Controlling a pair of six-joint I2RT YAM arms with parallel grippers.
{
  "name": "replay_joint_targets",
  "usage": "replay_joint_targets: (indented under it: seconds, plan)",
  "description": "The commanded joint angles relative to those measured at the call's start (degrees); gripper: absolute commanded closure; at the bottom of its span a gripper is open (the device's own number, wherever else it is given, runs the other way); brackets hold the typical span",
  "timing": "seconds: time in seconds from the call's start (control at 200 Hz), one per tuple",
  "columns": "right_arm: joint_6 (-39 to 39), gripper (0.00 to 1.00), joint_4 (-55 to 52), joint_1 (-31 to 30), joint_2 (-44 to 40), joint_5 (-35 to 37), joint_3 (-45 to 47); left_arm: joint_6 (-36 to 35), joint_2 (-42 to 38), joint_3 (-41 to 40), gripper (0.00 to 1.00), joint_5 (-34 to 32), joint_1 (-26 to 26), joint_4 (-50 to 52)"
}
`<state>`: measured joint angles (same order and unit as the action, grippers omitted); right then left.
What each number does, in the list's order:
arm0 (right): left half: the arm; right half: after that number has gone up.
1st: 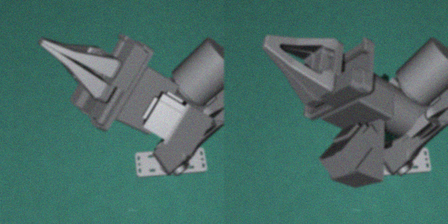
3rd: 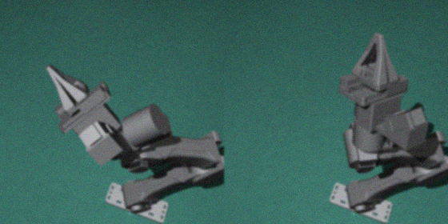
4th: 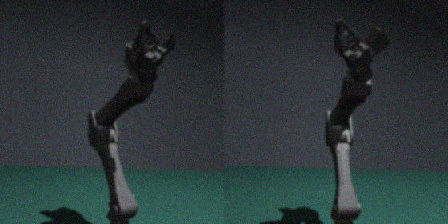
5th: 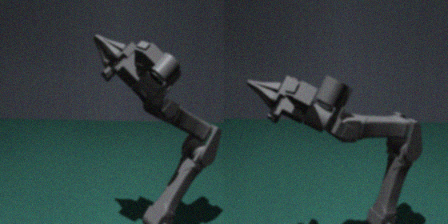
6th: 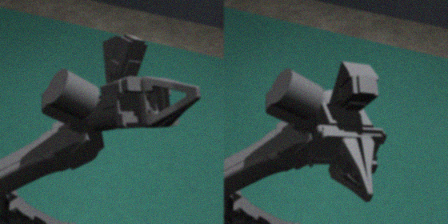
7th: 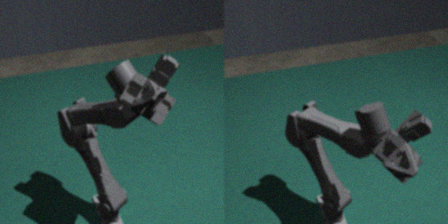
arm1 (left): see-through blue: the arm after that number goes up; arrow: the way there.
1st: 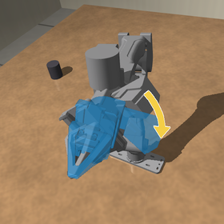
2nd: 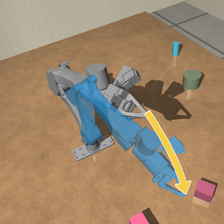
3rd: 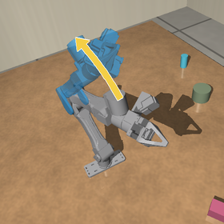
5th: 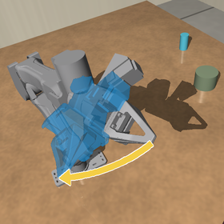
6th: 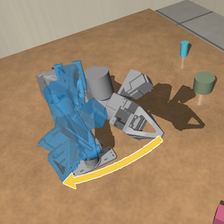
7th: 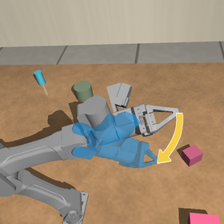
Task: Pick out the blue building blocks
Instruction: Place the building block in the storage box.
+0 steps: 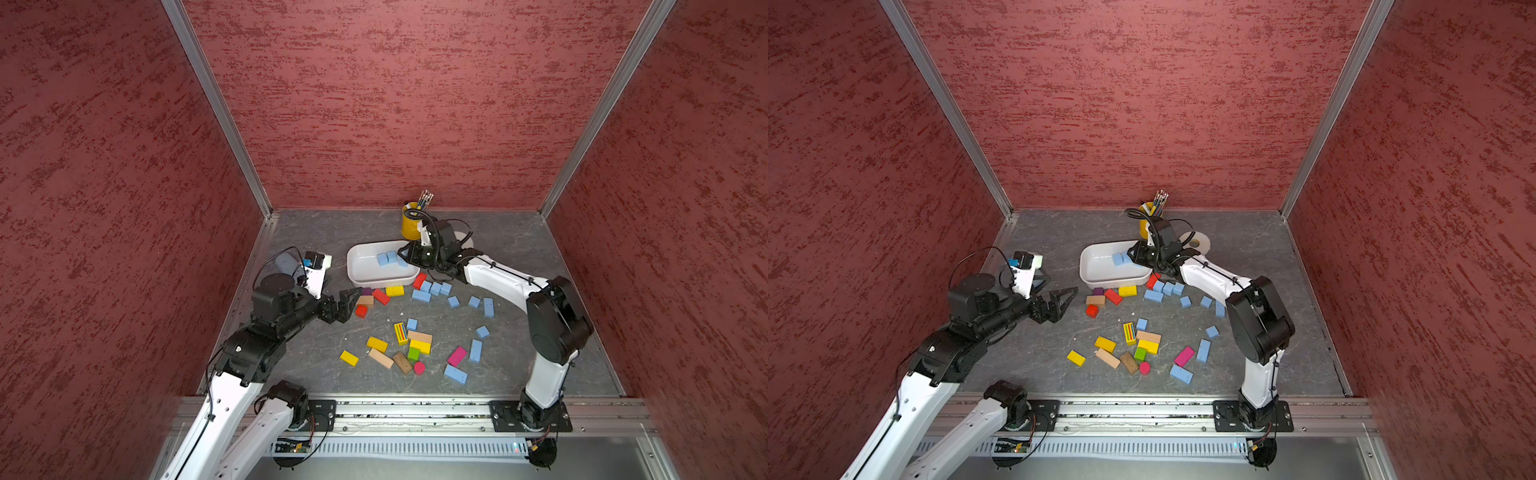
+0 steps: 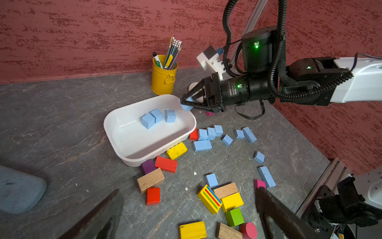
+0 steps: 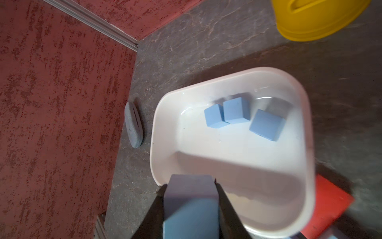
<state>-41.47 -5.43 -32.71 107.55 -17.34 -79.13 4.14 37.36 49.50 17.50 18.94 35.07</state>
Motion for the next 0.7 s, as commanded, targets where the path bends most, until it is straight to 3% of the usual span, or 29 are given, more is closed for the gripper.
replay_joint_targets:
  seconds: [0.0,0.316,0.696]
  plan:
    - [0.4,0.84,0.5,-1.2,2.9,-1.4,-3.9,-0.7,-0.7,-0.7,0.00,-0.5,0.3,-1.2]
    - [2.4,0.83,-6.1,-4.0,14.1,-0.4,-17.8,-0.7,-0.7,-0.8,0.00,-0.4,0.3,-1.2]
    - [8.1,0.82,-24.2,-6.5,30.7,11.9,-41.8,-0.8,-0.7,-0.9,0.00,-0.5,0.3,-1.3]
